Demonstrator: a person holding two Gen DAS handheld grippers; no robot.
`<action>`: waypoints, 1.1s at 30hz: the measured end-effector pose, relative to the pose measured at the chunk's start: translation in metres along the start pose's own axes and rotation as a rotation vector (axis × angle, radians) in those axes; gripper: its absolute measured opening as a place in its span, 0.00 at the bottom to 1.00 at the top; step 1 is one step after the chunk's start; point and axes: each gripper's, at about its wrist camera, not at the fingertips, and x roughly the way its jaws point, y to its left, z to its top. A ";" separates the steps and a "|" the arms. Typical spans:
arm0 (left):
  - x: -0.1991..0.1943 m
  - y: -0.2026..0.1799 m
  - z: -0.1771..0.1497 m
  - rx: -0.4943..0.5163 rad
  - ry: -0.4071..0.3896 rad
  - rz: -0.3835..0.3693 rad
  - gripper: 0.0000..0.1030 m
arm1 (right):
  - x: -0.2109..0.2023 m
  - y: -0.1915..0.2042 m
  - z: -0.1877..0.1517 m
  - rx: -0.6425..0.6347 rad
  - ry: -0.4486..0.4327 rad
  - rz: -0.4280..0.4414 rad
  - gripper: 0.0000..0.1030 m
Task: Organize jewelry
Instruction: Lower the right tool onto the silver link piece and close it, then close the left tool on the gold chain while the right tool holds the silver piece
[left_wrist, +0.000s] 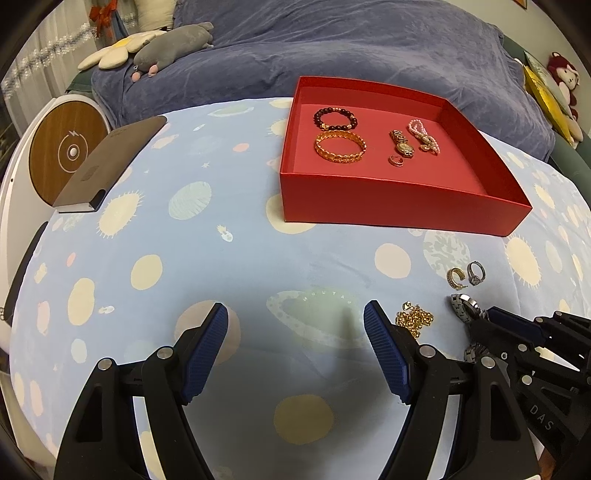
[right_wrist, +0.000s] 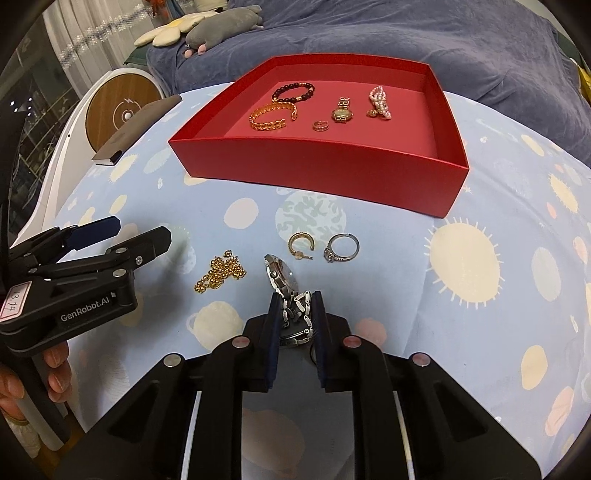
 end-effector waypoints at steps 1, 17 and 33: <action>0.000 0.000 0.000 0.002 0.001 0.000 0.71 | -0.001 0.001 0.002 -0.003 -0.013 0.003 0.21; 0.001 -0.025 -0.012 0.103 0.009 -0.079 0.71 | -0.001 -0.012 0.006 0.031 -0.018 -0.015 0.09; 0.013 -0.054 -0.013 0.172 -0.021 -0.173 0.14 | -0.021 -0.026 0.004 0.096 -0.047 0.002 0.08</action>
